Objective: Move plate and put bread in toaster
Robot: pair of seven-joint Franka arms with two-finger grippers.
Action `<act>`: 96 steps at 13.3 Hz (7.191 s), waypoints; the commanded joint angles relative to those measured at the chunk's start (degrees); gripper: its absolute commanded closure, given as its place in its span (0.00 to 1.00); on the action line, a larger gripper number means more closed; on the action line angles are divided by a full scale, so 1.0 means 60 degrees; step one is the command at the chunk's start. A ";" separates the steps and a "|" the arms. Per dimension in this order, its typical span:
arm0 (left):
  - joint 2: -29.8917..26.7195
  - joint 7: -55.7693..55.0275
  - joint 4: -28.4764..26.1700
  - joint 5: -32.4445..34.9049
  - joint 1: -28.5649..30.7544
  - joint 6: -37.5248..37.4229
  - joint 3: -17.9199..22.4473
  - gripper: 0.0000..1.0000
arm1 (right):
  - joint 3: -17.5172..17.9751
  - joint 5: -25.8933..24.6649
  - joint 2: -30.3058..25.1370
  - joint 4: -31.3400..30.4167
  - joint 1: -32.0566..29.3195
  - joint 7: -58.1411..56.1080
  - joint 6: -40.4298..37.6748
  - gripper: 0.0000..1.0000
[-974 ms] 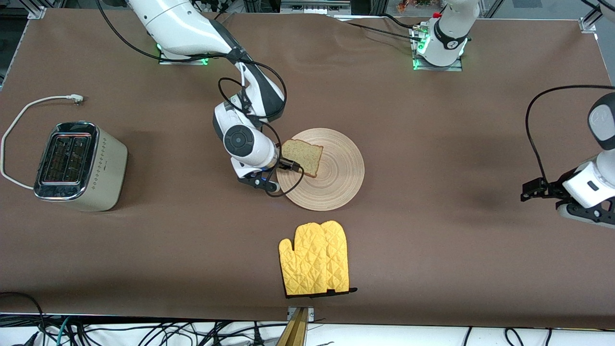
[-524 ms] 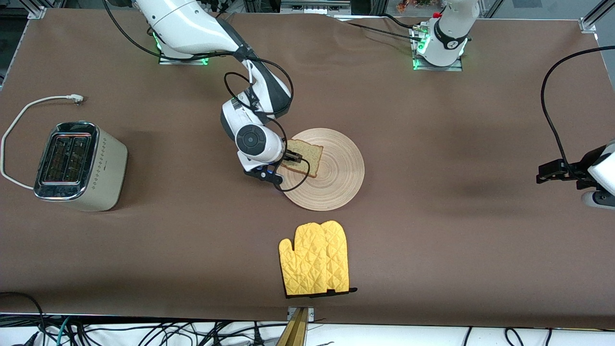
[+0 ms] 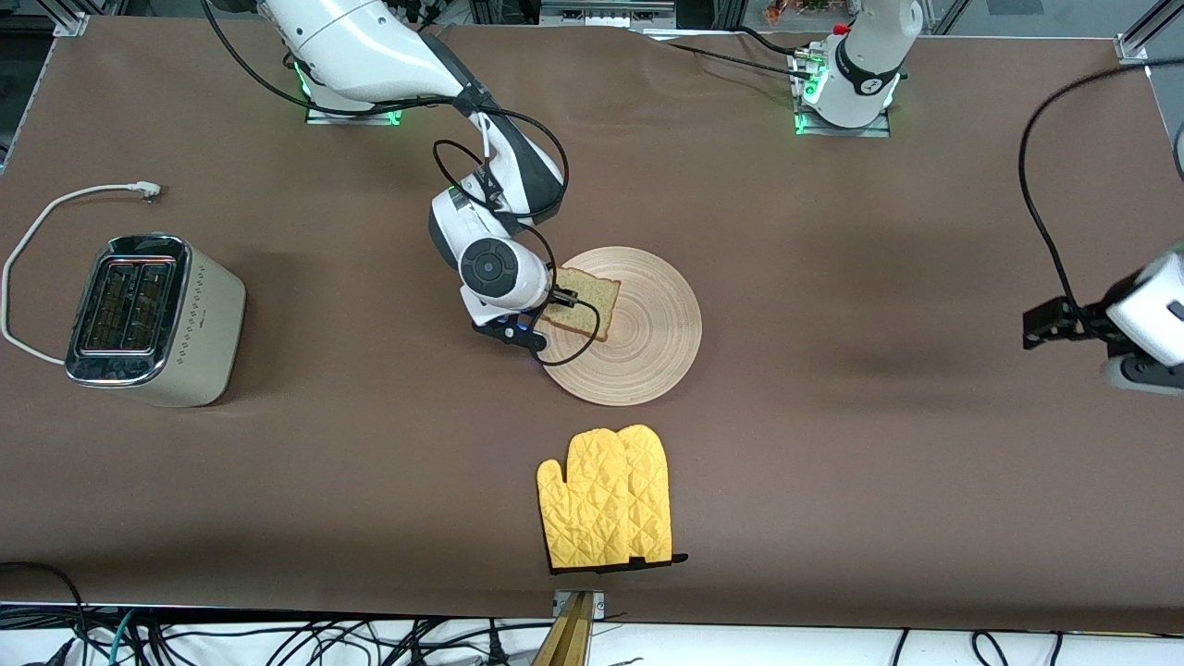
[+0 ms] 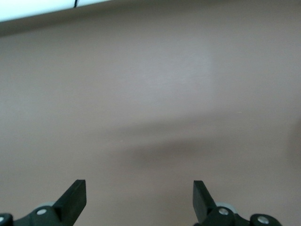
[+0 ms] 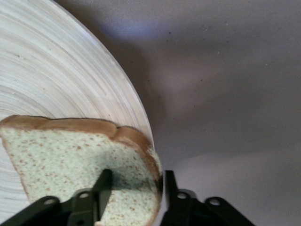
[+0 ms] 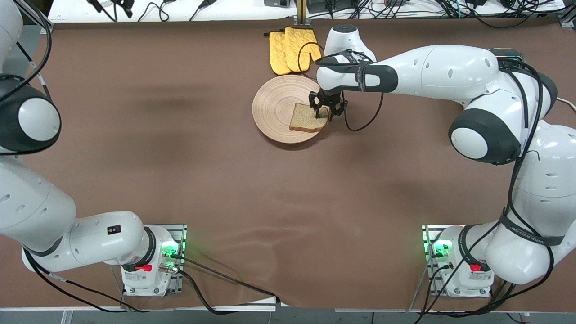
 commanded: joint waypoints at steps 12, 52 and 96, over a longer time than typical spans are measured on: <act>-0.2396 -0.0674 -0.2989 -0.1006 -0.2190 0.1104 0.2144 0.00 | -0.0162 -0.0089 -0.0185 0.0677 0.0051 -0.0029 -0.0522 1.00; -0.2147 0.0005 -0.1832 -0.1577 -0.1823 -0.0317 0.2115 0.00 | -0.4996 -0.6081 -0.0157 0.3126 -0.3964 -1.0476 -0.5111 1.00; -0.2118 0.0019 -0.1818 -0.1094 -0.1955 -0.0463 0.2057 0.00 | -0.0484 -0.2344 -0.5196 0.0341 -0.5634 -0.8891 -0.3571 0.00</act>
